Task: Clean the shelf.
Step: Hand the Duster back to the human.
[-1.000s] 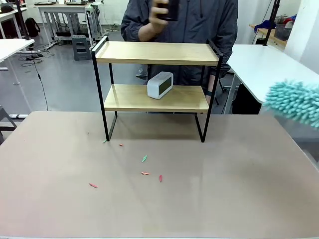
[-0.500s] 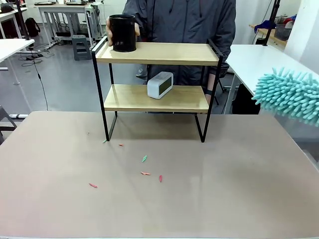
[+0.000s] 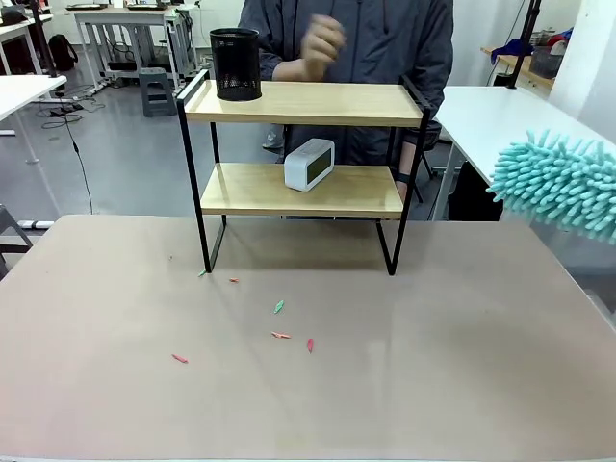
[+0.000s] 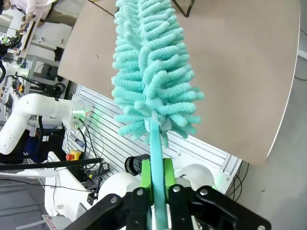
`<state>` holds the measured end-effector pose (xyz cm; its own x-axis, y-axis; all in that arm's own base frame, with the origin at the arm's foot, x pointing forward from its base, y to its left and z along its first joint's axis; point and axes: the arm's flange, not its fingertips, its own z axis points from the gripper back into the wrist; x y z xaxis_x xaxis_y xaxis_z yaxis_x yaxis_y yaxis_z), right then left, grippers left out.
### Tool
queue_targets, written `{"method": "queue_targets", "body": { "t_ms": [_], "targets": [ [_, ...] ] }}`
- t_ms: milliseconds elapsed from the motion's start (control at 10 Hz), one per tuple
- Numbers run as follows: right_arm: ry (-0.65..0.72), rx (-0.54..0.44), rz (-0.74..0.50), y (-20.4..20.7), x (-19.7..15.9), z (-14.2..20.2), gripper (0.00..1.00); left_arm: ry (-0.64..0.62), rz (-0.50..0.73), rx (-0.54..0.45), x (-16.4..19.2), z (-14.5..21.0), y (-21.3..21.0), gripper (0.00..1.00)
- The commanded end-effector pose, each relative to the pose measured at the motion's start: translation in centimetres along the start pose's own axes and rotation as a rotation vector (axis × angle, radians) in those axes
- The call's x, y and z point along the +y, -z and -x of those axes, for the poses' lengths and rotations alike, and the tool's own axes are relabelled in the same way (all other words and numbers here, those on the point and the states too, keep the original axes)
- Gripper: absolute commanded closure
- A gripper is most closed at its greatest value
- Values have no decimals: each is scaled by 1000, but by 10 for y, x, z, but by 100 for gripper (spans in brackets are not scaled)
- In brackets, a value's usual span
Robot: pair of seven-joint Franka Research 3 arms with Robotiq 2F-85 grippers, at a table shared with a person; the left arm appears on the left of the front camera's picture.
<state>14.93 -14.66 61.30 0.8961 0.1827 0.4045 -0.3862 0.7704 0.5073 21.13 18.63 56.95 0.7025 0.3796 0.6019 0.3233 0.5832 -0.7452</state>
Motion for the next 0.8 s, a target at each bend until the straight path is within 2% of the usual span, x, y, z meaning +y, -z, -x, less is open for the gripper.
{"method": "queue_targets", "body": {
  "t_ms": [0,100,200,300,400,500,600,700],
  "targets": [
    [-15,-9,-7,-5,-1,-1,87,16,14,-11,-1,-1,3,0],
    [0,0,0,0,0,0,87,0,0,0,0,0,0,0],
    [-108,-89,30,-23,23,-20,87,161,50,72,-42,-5,18,0],
    [-241,-151,26,-46,50,-61,87,281,188,179,-95,-12,50,0],
    [-385,-109,22,-53,88,-105,87,399,258,277,-146,-14,93,0],
    [-559,31,-9,-35,133,-140,87,468,326,368,-186,-9,145,0],
    [-664,163,-38,-10,161,-154,87,487,373,418,-208,0,184,0],
    [-723,308,-71,19,174,-154,87,476,432,467,-219,12,215,0]
  ]
}}
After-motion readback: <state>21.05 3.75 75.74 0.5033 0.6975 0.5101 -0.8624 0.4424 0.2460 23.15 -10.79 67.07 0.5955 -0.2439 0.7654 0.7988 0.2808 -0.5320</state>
